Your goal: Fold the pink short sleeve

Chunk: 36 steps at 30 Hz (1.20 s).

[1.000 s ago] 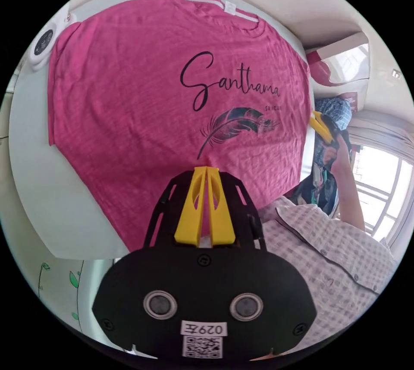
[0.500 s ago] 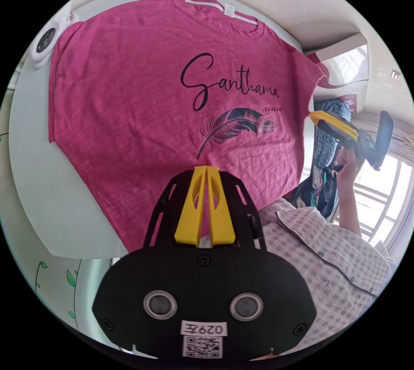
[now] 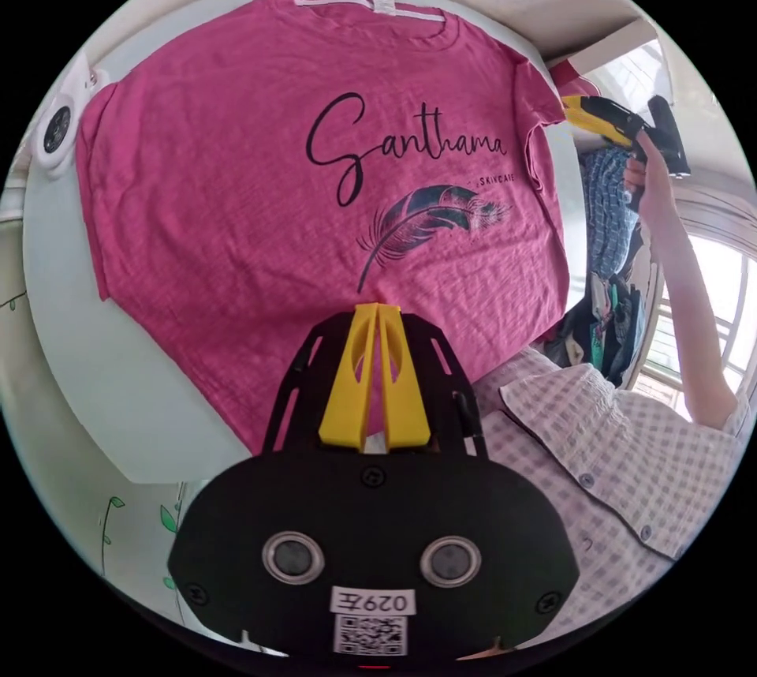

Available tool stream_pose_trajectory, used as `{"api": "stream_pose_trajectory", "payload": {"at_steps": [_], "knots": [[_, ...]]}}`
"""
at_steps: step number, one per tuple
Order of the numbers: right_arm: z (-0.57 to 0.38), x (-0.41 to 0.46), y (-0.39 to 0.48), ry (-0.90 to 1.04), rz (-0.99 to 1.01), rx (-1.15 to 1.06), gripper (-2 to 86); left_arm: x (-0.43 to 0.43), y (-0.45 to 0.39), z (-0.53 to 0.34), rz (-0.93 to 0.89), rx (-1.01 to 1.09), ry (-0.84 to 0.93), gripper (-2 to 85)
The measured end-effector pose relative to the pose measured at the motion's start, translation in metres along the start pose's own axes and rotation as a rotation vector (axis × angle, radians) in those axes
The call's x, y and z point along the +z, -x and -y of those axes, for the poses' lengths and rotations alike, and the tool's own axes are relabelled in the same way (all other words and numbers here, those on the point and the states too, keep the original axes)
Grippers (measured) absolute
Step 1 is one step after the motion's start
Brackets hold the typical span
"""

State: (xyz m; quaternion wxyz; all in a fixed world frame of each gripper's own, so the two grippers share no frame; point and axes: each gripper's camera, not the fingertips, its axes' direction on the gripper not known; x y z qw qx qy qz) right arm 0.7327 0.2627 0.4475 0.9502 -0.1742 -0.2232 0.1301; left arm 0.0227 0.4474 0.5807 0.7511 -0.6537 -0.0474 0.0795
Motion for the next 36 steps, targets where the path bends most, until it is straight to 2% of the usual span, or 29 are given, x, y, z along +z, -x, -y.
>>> {"api": "stream_pose_trajectory", "payload": {"at_steps": [1,4,6,8,12,17,20,23,26,28,30,31,33,36], "knots": [[0.007,-0.005,0.009,-0.037,0.021,-0.007,1.8,0.001,-0.003,0.002,0.011,0.011,0.006,-1.0],[0.033,-0.012,0.035,-0.094,0.062,-0.017,0.8,0.003,-0.009,0.006,0.025,0.031,0.024,-1.0],[0.049,-0.014,0.051,-0.08,0.006,-0.05,1.0,0.004,-0.011,0.01,0.025,0.04,0.039,-1.0],[0.06,-0.015,0.058,-0.031,-0.127,-0.054,2.8,0.006,-0.014,0.014,0.02,0.053,0.053,-1.0],[0.055,0.006,0.04,0.111,-0.196,0.017,11.7,0.008,-0.017,0.016,0.005,0.065,0.052,-1.0],[0.055,0.049,0.023,0.261,-0.181,0.078,6.6,0.011,-0.03,0.022,0.036,0.131,0.069,-1.0],[0.065,0.038,0.052,0.136,-0.183,0.003,3.1,0.013,-0.042,0.027,0.089,0.173,0.098,-1.0],[0.088,0.031,0.079,0.064,-0.113,-0.055,3.3,0.015,-0.052,0.031,0.121,0.193,0.119,-1.0],[0.115,0.049,0.086,0.172,0.056,-0.089,9.8,0.016,-0.053,0.034,0.108,0.191,0.123,-1.0],[0.118,0.052,0.09,0.179,0.121,-0.12,12.0,0.016,-0.053,0.034,0.09,0.184,0.116,-1.0],[0.109,0.046,0.095,0.132,0.08,-0.179,9.5,0.017,-0.052,0.033,0.073,0.173,0.105,-1.0],[0.101,0.045,0.093,0.116,0.013,-0.198,5.2,0.017,-0.052,0.033,0.065,0.165,0.098,-1.0],[0.091,0.05,0.082,0.107,-0.098,-0.133,1.7,0.017,-0.053,0.033,0.059,0.155,0.089,-1.0],[0.082,0.069,0.063,0.205,-0.118,-0.059,0.1,0.018,-0.057,0.034,0.061,0.152,0.086,-1.0]]}}
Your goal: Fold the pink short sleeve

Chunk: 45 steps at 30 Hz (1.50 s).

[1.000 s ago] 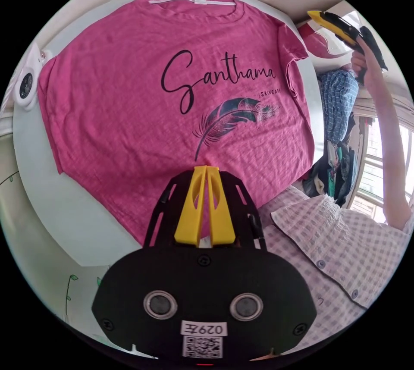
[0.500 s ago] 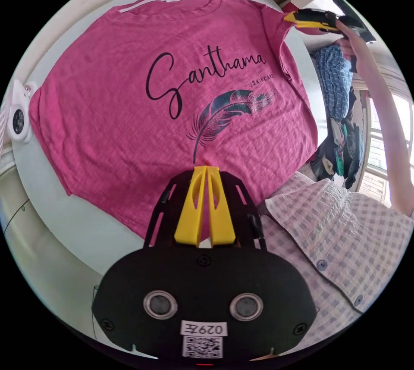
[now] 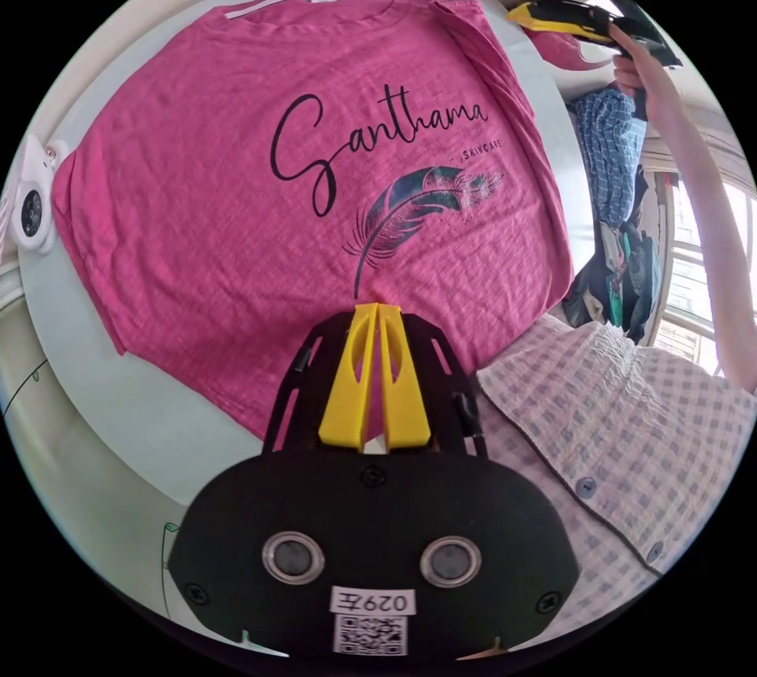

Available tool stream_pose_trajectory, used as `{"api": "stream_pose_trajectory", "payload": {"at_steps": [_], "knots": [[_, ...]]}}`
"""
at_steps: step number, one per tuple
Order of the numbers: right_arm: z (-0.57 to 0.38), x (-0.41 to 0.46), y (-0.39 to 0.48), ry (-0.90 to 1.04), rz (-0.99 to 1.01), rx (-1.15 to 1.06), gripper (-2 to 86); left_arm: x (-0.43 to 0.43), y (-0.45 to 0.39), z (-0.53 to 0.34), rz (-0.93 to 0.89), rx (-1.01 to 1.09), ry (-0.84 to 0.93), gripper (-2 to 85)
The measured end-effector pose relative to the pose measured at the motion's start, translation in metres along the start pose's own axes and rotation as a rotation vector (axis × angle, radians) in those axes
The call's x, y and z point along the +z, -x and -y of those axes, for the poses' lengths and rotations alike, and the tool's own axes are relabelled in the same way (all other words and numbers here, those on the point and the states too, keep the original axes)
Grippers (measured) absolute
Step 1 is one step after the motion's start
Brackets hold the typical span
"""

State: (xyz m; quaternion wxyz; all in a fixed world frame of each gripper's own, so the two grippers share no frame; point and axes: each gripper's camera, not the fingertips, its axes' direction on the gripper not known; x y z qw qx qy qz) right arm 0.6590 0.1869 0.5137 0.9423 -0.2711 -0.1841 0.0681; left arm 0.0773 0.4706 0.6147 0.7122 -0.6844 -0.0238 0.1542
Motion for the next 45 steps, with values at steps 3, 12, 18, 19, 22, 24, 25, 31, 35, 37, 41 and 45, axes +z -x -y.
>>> {"api": "stream_pose_trajectory", "payload": {"at_steps": [3,12,18,19,22,24,25,31,35,37,41,45], "knots": [[-0.011,0.026,0.009,0.107,-0.039,-0.042,-0.2,0.001,-0.004,0.004,0.005,0.0,0.012,-1.0],[-0.068,0.042,0.01,0.114,-0.139,-0.05,2.7,0.002,-0.018,0.013,0.032,0.0,0.041,-1.0],[-0.095,0.049,-0.006,0.09,0.011,-0.034,1.9,0.003,-0.029,0.018,0.064,0.006,0.057,-1.0],[-0.099,0.049,-0.005,0.072,0.007,-0.029,0.9,0.003,-0.031,0.019,0.067,0.009,0.06,-1.0],[-0.11,0.042,0.006,-0.002,-0.04,-0.061,0.1,0.003,-0.035,0.02,0.074,0.009,0.063,-1.0],[-0.116,0.04,0.015,-0.026,-0.038,-0.115,-0.1,0.003,-0.038,0.021,0.084,0.004,0.062,-1.0],[-0.117,0.044,0.02,-0.007,0.0,-0.154,-0.2,0.003,-0.041,0.021,0.093,0.002,0.059,-1.0],[-0.131,0.077,0.031,0.2,0.284,-0.267,-0.4,0.003,-0.051,0.017,0.12,-0.027,0.015,-1.0],[-0.162,0.045,0.011,-0.023,0.123,-0.15,-0.4,0.003,-0.053,0.015,0.107,-0.049,-0.009,-1.0],[-0.167,0.046,0.001,0.005,0.062,-0.085,-0.5,0.003,-0.055,0.016,0.11,-0.046,-0.008,-1.0],[-0.179,0.07,0.0,0.176,-0.054,-0.082,-0.5,0.003,-0.062,0.02,0.137,-0.031,0.002,-1.0],[-0.2,0.061,-0.005,0.12,-0.171,0.009,-0.5,0.004,-0.069,0.024,0.159,-0.024,0.014,-1.0]]}}
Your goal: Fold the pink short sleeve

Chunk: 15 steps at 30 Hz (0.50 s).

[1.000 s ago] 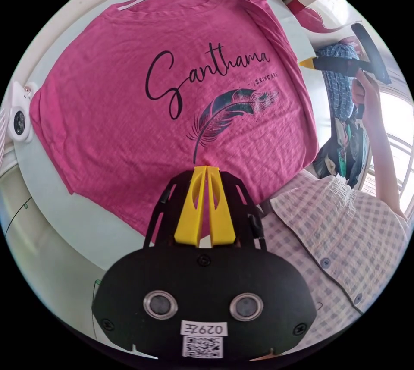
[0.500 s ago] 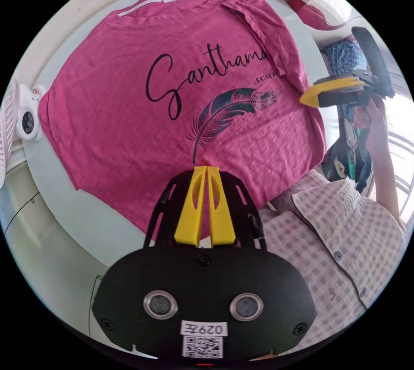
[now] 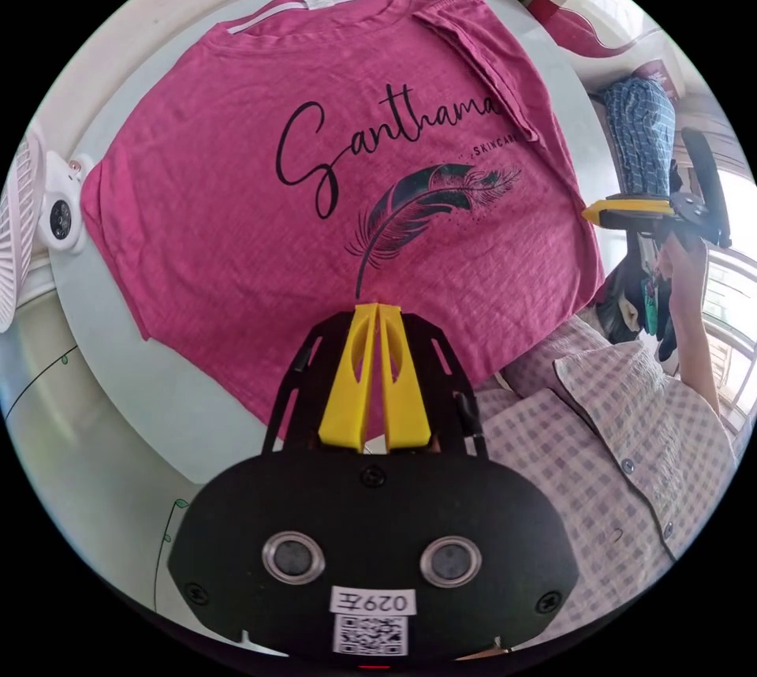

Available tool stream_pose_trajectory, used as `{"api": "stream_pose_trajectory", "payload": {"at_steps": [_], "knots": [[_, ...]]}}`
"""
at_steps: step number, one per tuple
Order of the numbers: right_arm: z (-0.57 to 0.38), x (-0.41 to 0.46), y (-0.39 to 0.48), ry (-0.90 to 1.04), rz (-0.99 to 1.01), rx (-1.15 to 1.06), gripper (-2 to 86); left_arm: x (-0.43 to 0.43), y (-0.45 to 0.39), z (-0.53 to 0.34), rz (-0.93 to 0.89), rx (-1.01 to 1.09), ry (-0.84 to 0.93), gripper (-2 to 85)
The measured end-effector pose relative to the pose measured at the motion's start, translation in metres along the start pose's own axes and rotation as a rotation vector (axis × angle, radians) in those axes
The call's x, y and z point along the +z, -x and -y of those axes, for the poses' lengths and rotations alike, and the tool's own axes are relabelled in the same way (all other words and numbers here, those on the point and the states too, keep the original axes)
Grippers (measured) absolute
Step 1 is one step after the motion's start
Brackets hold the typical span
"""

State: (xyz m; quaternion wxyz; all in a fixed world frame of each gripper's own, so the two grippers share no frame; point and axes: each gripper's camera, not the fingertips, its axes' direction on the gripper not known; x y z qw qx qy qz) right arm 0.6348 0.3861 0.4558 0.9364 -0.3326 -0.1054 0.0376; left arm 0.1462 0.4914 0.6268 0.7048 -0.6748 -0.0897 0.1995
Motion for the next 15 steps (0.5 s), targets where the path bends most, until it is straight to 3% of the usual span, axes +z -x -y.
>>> {"api": "stream_pose_trajectory", "payload": {"at_steps": [6,9,13,15], "knots": [[-0.013,-0.008,0.014,-0.074,0.092,-0.085,-0.4,-0.001,-0.007,0.008,0.018,0.006,0.026,-1.0],[-0.004,0.004,0.022,-0.007,-0.072,-0.114,-0.4,-0.001,-0.01,0.011,0.027,0.019,0.032,-1.0],[-0.017,-0.017,-0.019,-0.142,0.0,0.117,-0.4,-0.001,-0.013,0.017,0.036,0.029,0.049,-1.0],[-0.02,-0.026,-0.024,-0.191,0.072,0.113,-0.4,-0.001,-0.014,0.019,0.035,0.024,0.056,-1.0]]}}
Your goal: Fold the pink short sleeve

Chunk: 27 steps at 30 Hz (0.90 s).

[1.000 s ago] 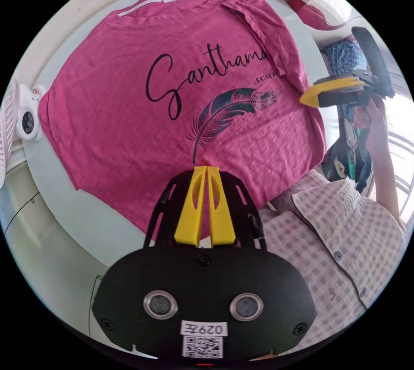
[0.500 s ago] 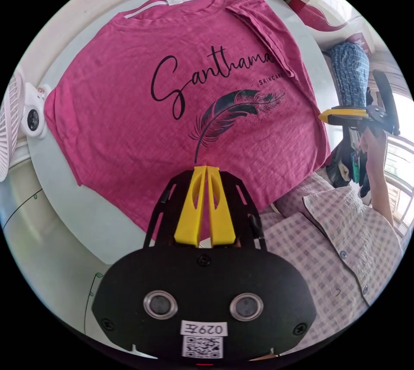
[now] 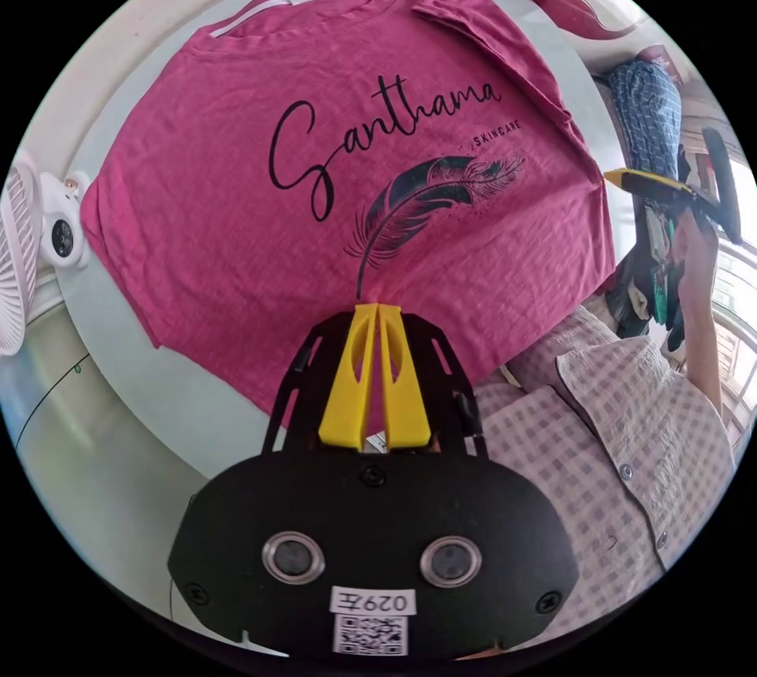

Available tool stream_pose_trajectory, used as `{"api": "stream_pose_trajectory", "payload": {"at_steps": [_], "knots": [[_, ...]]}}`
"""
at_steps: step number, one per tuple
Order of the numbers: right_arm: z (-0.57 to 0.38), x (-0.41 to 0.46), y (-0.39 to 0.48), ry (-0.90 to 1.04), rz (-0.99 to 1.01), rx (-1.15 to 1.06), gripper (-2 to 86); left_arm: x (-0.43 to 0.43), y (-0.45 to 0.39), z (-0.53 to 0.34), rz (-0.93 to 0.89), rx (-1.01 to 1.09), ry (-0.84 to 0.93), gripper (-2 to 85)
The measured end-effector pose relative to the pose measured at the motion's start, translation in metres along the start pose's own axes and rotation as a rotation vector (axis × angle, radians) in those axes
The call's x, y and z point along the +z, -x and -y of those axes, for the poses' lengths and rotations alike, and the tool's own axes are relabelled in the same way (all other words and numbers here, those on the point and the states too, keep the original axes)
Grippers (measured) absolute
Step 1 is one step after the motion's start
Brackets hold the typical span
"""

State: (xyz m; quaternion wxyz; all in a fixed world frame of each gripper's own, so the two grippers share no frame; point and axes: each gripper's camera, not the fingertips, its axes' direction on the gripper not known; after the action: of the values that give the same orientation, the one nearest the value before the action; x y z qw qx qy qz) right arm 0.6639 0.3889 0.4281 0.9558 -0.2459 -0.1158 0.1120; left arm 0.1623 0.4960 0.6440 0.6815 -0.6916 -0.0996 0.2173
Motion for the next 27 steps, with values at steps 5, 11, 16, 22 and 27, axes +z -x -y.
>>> {"api": "stream_pose_trajectory", "payload": {"at_steps": [5,11,16,22,27], "knots": [[0.026,0.021,0.037,0.086,-0.014,-0.163,-0.5,-0.001,0.0,0.004,-0.007,-0.014,0.004,-1.0],[0.027,-0.01,0.016,-0.05,-0.21,-0.01,-0.5,-0.001,0.002,0.007,-0.018,-0.013,-0.006,-1.0],[0.051,-0.026,0.014,-0.07,0.018,-0.079,-0.5,-0.001,0.007,0.009,-0.041,-0.039,-0.009,-1.0],[0.124,-0.018,0.058,-0.05,-0.004,-0.241,-0.5,-0.001,0.015,0.014,-0.08,-0.059,0.012,-1.0],[0.171,0.005,0.069,0.044,-0.139,-0.255,-0.5,-0.002,0.016,0.018,-0.074,-0.083,0.027,-1.0]]}}
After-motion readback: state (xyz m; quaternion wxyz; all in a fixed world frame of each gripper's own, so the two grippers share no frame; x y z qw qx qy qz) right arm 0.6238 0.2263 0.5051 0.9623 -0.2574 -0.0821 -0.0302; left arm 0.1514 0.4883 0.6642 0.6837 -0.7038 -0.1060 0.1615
